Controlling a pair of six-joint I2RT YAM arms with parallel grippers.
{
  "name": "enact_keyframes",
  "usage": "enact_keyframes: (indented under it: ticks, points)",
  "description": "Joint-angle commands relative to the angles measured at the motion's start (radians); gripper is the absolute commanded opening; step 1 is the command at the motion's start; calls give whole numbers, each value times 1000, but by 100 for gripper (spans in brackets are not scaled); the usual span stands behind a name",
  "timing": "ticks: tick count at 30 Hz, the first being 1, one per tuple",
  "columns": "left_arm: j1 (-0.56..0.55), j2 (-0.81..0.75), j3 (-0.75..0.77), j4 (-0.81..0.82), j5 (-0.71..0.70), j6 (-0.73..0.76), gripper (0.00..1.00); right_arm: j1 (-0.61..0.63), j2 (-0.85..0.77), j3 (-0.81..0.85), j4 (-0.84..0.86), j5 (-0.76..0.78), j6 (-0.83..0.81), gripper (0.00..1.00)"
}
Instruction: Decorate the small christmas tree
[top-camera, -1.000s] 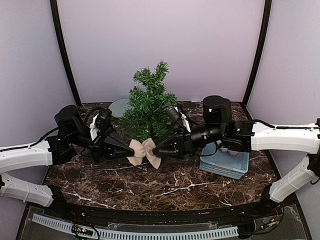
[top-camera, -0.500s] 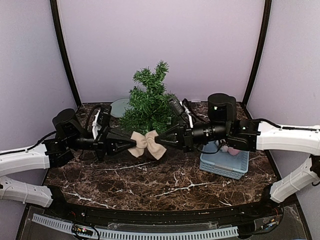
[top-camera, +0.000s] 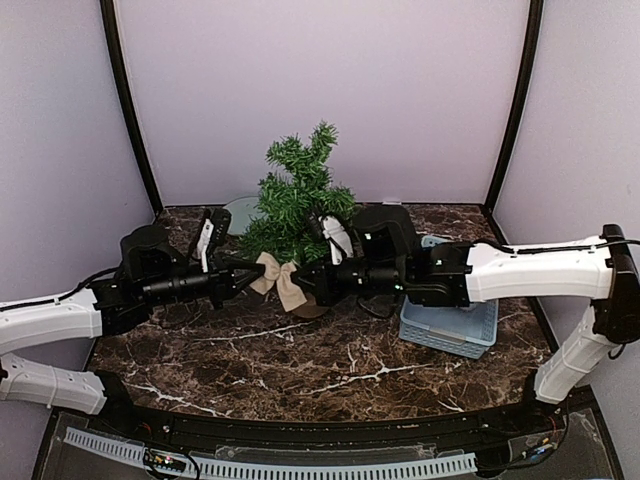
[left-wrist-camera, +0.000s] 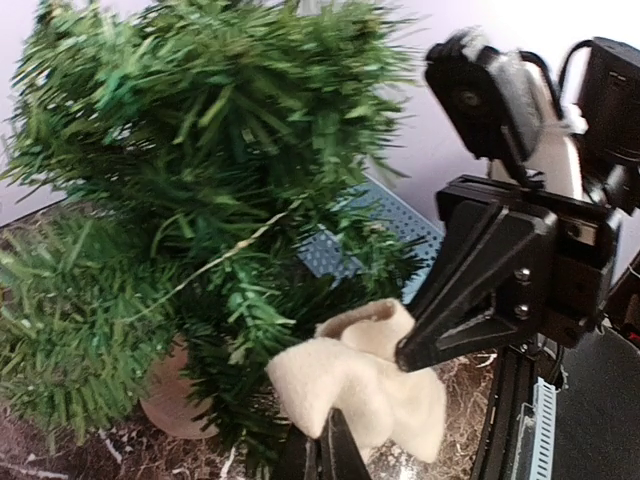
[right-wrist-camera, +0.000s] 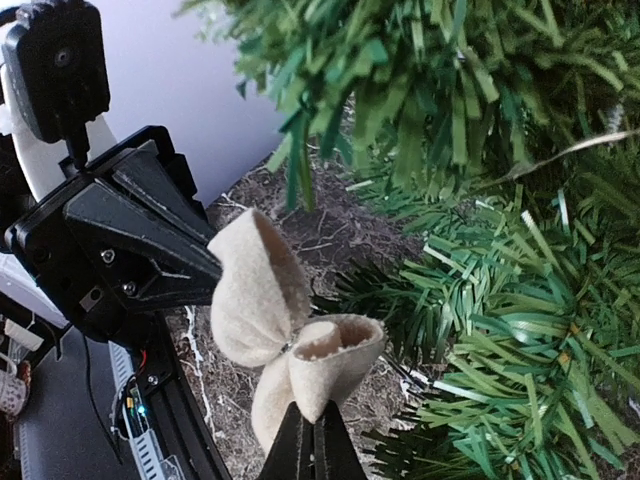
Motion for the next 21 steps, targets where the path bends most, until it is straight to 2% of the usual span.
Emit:
enact_keyframes:
  ticks: [1, 13, 21]
  points:
    - [45, 12, 15, -28, -97, -60, 0, 27, 19, 71, -64, 241, 31, 0]
    - [63, 124, 110, 16, -92, -48, 0, 38, 110, 192, -168, 463, 27, 0]
    - [67, 162, 141, 3, -166, -35, 0, 38, 111, 158, -118, 471, 33, 0]
